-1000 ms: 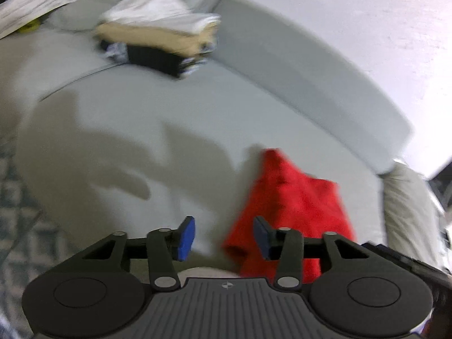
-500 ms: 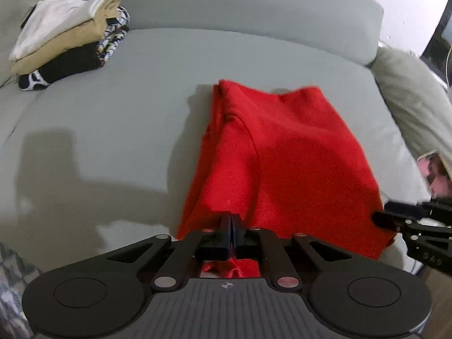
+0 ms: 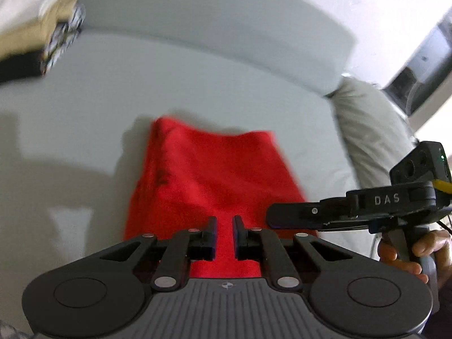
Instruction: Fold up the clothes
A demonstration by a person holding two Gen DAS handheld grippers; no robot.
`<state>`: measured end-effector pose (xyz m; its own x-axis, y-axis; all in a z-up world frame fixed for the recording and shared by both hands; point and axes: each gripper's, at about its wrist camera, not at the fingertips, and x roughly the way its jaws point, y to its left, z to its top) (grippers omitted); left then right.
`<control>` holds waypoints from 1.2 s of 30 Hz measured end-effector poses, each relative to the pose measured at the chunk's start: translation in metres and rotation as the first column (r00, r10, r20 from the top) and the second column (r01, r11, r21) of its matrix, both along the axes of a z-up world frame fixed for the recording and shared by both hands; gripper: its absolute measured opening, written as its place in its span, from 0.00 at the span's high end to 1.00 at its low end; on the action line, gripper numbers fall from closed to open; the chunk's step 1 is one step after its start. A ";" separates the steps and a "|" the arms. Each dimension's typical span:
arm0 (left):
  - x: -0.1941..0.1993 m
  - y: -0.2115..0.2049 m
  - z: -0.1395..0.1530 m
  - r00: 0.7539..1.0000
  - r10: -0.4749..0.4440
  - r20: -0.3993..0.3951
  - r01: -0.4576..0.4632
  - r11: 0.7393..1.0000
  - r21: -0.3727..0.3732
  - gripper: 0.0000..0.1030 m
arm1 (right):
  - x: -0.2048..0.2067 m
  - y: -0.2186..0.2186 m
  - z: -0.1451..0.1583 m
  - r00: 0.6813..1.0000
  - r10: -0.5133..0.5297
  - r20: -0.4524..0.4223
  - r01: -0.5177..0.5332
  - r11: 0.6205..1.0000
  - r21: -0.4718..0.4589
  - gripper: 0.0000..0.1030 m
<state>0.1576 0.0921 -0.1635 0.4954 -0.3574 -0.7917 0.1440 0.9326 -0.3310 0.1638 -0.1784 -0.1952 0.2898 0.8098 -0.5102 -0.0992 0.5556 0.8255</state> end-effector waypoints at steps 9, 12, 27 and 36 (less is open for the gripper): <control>0.021 0.034 -0.038 0.991 0.117 -0.068 -0.127 0.978 -0.164 0.88 | 0.090 -0.027 -0.074 0.928 -0.370 -0.048 0.368 0.929 -0.041 1.00; 0.010 0.034 -0.022 0.991 0.124 -0.055 -0.132 0.978 -0.161 0.94 | 0.092 -0.045 -0.066 0.808 -0.589 0.021 0.585 0.798 -0.146 1.00; 0.110 -0.009 -0.025 0.991 0.109 -0.080 -0.111 0.994 -0.022 0.95 | 0.056 0.006 -0.014 0.983 -0.154 0.098 0.175 0.946 -0.272 0.90; 0.113 0.028 -0.039 0.919 0.382 0.095 -0.385 0.923 0.017 0.93 | 0.094 -0.023 -0.046 0.877 -0.475 0.068 0.476 0.841 -0.257 0.92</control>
